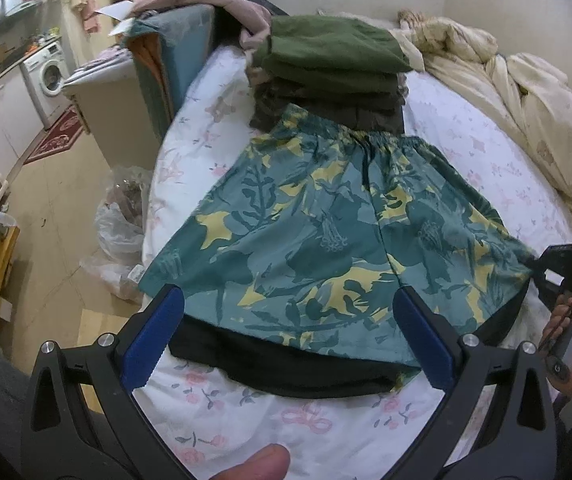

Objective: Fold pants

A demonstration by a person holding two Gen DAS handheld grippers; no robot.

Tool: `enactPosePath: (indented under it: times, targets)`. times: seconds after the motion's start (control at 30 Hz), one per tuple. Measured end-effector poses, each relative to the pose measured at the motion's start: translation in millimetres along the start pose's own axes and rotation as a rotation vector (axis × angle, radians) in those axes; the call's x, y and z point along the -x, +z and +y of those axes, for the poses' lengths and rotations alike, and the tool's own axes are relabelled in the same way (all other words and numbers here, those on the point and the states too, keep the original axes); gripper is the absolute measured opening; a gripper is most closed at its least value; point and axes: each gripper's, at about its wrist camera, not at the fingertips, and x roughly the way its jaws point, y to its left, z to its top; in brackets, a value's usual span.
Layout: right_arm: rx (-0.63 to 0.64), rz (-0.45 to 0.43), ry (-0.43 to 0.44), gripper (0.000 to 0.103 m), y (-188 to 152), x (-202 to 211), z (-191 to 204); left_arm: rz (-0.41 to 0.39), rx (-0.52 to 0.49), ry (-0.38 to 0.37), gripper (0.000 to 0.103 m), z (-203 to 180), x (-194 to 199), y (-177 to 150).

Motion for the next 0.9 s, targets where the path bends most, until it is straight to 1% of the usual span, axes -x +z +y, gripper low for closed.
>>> enactPosePath:
  times: [0.1, 0.2, 0.3, 0.33, 0.4, 0.43, 0.5, 0.53, 0.6, 0.67, 0.7, 0.8, 0.83, 0.9]
  targets:
    - [0.067, -0.035, 0.007, 0.004, -8, 20, 14, 0.022, -0.030, 0.006, 0.103, -10, -10, 22]
    - [0.122, -0.031, 0.037, 0.004, -13, 36, 31, 0.042, -0.052, -0.002, 0.103, -26, -30, 55]
    - [0.192, -0.021, 0.064, 0.004, -18, 48, 46, 0.100, -0.074, -0.029, 0.103, -49, -62, 96]
    - [0.203, -0.013, 0.067, 0.004, -19, 48, 49, 0.129, -0.082, -0.036, 0.102, -61, -76, 112]
    - [0.220, 0.010, 0.098, 0.004, -23, 47, 53, 0.162, -0.096, -0.062, 0.102, -84, -98, 137]
    - [0.232, 0.023, 0.115, 0.004, -27, 46, 55, 0.212, -0.128, -0.075, 0.102, -102, -116, 151]
    - [0.262, 0.047, 0.143, 0.004, -36, 46, 58, 0.295, -0.159, -0.111, 0.102, -132, -146, 168]
    - [0.272, 0.054, 0.149, 0.004, -39, 45, 60, 0.320, -0.161, -0.123, 0.102, -151, -164, 179]
    - [0.283, 0.066, 0.154, 0.004, -44, 43, 61, 0.343, -0.188, -0.105, 0.100, -177, -185, 189]
    - [0.294, 0.083, 0.150, 0.004, -46, 37, 63, 0.364, -0.190, -0.120, 0.100, -205, -205, 198]
    - [0.296, 0.088, 0.149, 0.004, -48, 36, 62, 0.388, -0.216, -0.123, 0.100, -224, -218, 200]
    - [0.329, 0.108, 0.134, 0.004, -54, 33, 63, 0.438, -0.280, -0.108, 0.100, -260, -246, 199]
    - [0.343, 0.124, 0.129, 0.004, -57, 31, 64, 0.444, -0.307, -0.090, 0.100, -270, -256, 197]
    - [0.374, 0.146, 0.120, 0.004, -62, 27, 66, 0.453, -0.326, -0.053, 0.100, -280, -273, 193]
